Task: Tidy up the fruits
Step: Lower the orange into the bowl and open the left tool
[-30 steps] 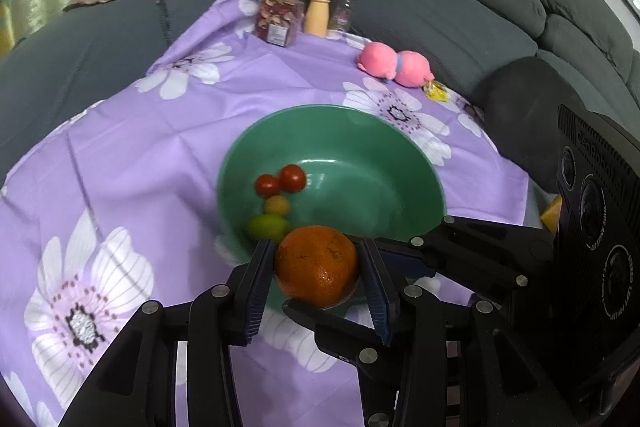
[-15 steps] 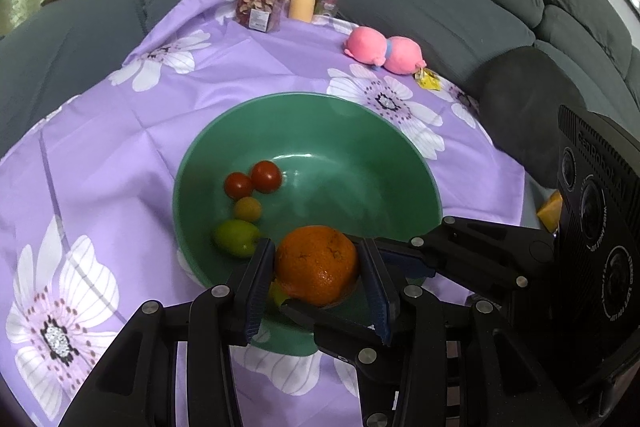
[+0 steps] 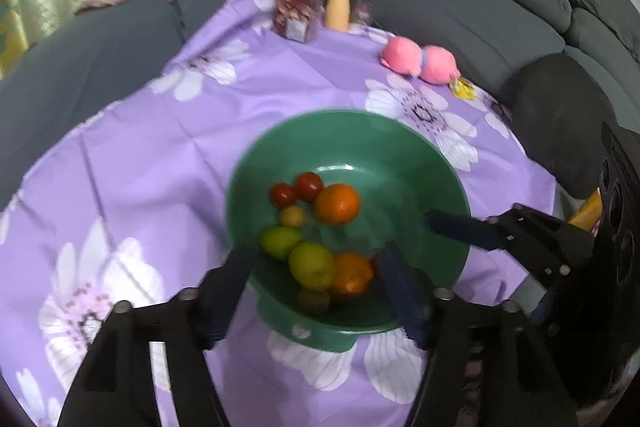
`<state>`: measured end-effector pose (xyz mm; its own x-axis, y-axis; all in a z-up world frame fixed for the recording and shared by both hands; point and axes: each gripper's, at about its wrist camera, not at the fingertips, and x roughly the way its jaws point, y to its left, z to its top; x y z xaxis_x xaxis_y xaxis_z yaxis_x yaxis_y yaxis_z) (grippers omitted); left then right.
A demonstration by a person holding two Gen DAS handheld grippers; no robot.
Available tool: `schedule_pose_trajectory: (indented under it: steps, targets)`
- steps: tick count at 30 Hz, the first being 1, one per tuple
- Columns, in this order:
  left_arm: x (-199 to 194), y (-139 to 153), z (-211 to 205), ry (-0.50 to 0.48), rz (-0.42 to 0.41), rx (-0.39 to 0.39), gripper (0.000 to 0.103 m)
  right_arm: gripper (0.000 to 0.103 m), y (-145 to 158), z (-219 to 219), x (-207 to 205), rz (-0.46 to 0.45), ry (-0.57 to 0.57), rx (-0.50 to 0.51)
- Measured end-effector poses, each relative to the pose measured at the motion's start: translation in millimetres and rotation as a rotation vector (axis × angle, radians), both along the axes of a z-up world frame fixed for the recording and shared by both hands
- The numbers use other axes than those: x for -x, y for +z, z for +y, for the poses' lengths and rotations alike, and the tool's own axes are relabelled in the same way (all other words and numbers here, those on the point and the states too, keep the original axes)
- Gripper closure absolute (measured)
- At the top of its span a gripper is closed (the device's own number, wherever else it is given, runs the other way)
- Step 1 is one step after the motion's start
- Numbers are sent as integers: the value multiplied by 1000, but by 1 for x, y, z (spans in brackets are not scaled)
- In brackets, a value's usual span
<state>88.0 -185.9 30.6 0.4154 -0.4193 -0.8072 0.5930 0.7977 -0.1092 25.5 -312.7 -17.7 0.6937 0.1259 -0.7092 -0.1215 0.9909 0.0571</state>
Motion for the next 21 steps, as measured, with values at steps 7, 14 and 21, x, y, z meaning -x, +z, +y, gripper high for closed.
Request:
schedule_pose_trajectory:
  steps: [7, 14, 21]
  targets:
    - [8, 19, 14, 46, -69, -78, 31, 35, 24, -10, 13, -30, -1, -15]
    - [13, 27, 18, 56, -87, -118, 31, 34, 41, -8, 24, -51, 37, -25]
    - [13, 29, 18, 74, -84, -122, 31, 34, 47, -9, 29, -66, 27, -27]
